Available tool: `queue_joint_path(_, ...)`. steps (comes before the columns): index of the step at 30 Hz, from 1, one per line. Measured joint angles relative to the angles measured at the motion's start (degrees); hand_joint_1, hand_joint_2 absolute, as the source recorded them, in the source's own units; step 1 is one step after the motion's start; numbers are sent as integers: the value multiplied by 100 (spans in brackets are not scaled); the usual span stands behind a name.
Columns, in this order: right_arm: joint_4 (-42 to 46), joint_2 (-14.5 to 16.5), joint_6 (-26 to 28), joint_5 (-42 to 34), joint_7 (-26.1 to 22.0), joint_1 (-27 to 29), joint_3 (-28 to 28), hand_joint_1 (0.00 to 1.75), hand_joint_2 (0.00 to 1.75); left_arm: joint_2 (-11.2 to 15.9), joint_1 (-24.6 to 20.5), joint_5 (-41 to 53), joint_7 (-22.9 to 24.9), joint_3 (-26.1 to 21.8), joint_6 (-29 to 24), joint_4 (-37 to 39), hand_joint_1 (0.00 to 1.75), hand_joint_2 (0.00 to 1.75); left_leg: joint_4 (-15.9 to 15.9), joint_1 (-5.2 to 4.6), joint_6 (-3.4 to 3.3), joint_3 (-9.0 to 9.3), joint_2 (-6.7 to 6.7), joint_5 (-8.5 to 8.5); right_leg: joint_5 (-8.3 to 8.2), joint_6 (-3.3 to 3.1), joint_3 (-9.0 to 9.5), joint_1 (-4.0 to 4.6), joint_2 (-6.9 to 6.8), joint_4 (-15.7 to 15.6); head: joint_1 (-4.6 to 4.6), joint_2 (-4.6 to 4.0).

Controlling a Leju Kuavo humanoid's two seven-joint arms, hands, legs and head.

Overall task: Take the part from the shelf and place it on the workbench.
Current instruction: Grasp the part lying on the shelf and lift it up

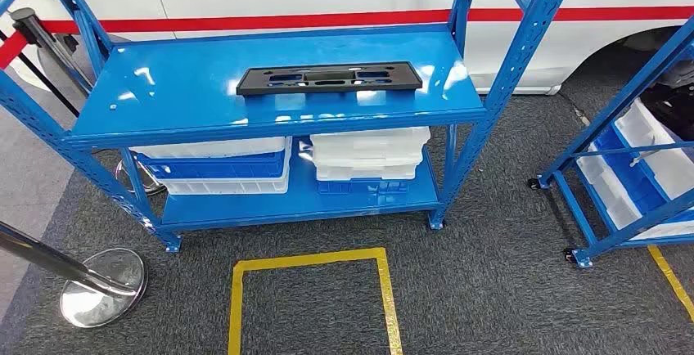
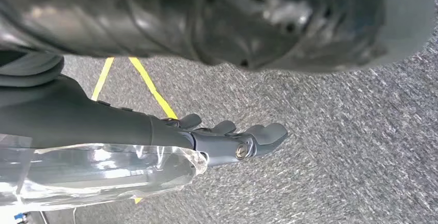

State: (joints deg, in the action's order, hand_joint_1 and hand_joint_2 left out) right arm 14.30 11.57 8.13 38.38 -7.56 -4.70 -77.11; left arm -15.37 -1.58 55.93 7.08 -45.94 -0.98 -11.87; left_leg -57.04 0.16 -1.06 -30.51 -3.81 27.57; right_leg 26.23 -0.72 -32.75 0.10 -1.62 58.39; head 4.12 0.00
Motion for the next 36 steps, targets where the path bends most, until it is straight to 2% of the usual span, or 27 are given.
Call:
queue_joint_path(2, 4, 1, 0, 11, -49, 0, -1, 0, 0, 0, 0, -15, 4, -12, -14, 0, 0, 0, 0, 0, 0, 0, 0, 0, 0, 0, 0, 0, 0, 0, 0, 0)
queue_joint_path(4, 44, 43, 31, 133, -460, 14, 4, 0, 0, -13, -2, -123, 17, -50, -110, -3, 0, 0, 0, 0, 0, 0, 0, 0, 0, 0, 0, 0, 0, 0, 0, 0)
queue_joint_path(7, 358, 188, -144, 15, -1940, 78, 46, 0, 0, -64, -3, -242, 11, -190, -229, -15, 0, 0, 0, -1, 0, -2, 0, 0, 0, 0, 0, -2, 0, 0, 0, 0)
queue_joint_path(8, 594, 229, -366, -287, -2416, 95, 57, 0, 0, -61, 9, -190, -23, -228, -177, -17, 0, 0, 0, -2, -1, -3, -1, 1, 0, 0, 0, -4, 1, 0, 0, 0)
queue_joint_path(9, 1014, 213, -720, -676, -2695, 114, 61, 0, 0, 2, 37, -100, -86, -247, -76, -17, 0, 0, 0, -8, -4, -2, 0, 3, 2, 2, -3, -14, 1, 2, 2, 0)
queue_joint_path(10, 1681, 172, -1277, -1111, -2641, 140, 54, 0, 0, 88, 75, -2, -183, -239, 51, -14, 0, 0, 0, -22, -11, 0, 0, 6, 9, 14, -4, -28, 0, 10, 1, 0)
queue_joint_path(11, 2464, 89, -1989, -1573, -2305, 175, 47, 0, 0, 197, 126, 77, -311, -223, 177, -10, 0, 0, 0, -39, -22, 5, 1, 11, 17, 26, -6, -46, -2, 20, 1, 0)
queue_joint_path(13, 4258, -220, -3446, -2358, -1248, 271, 104, 0, 0, 426, 220, 131, -533, -193, 290, -9, 0, 0, -2, -68, -40, 12, -3, 22, 31, 48, -5, -77, 4, 40, -1, 0)
queue_joint_path(14, 5085, -417, -3877, -2702, -815, 323, 215, 0, 0, 515, 258, 143, -594, -191, 269, -14, 0, 0, -7, -71, -45, 11, -8, 27, 28, 49, -2, -81, 11, 41, 0, 0)
queue_joint_path(15, 5875, -604, -4009, -2975, -523, 379, 421, 0, 0, 597, 285, 189, -623, -192, 235, -27, 0, 0, -10, -65, -44, 5, -14, 29, 25, 48, 5, -74, 19, 40, 11, 0)
queue_joint_path(16, 6593, -793, -3865, -3190, -364, 423, 727, 0, 0, 657, 302, 259, -634, -194, 204, -43, 0, 0, -12, -61, -44, -3, -16, 30, 21, 48, 12, -68, 21, 39, 23, 0)
queue_joint_path(18, 7712, -1171, -2877, -3301, -184, 444, 1652, 0, 0, 743, 299, 413, -655, -195, 203, -79, 0, 0, -13, -56, -45, -13, -15, 27, 14, 49, 13, -61, 15, 42, 57, 0)
queue_joint_path(19, 8105, -1381, -2197, -3190, -118, 412, 2335, 0, 0, 766, 282, 476, -663, -191, 232, -90, 0, 0, -13, -62, -49, -12, -13, 23, 13, 50, 5, -66, 11, 47, 61, 0)
queue_joint_path(21, 8737, -1751, -1039, -2714, 3, 328, 4057, 0, 0, 808, 243, 557, -652, -184, 305, -95, 0, 0, -17, -70, -49, 9, -16, 11, 10, 53, -10, -73, 19, 53, 65, 0)
queue_joint_path(22, 8991, -1938, -735, -2438, 25, 294, 4984, 0, 0, 826, 235, 579, -630, -182, 340, -95, 0, 0, -20, -71, -48, 23, -20, 6, 8, 55, -13, -72, 26, 53, 64, 0)
queue_joint_path(24, 9339, -2269, -542, -2013, 71, 255, 6589, 0, 0, 845, 227, 602, -579, -181, 383, -94, 0, 0, -32, -66, -42, 38, -19, -4, 4, 59, -15, -57, 28, 51, 65, 0)
queue_joint_path(26, 9509, -2532, -487, -1777, 102, 219, 7691, 0, 0, 855, 235, 616, -541, -181, 399, -92, 0, 0, -42, -63, -40, 19, 10, -15, 3, 61, -16, -42, -5, 51, 65, 0)
queue_joint_path(29, 9581, -2807, -464, -1553, 111, 91, 8432, 0, 0, 893, 268, 644, -509, -181, 404, -92, 0, 0, -45, -59, -37, -9, 36, -24, 2, 59, -23, -38, -35, 54, 64, 0)
queue_joint_path(36, 9583, -2998, -476, -1378, 145, -84, 9051, 0, 0, 939, 259, 665, -496, -181, 442, -92, 0, 0, -44, -50, -38, -26, 37, -13, 6, 57, -37, -39, -30, 54, 64, 0)
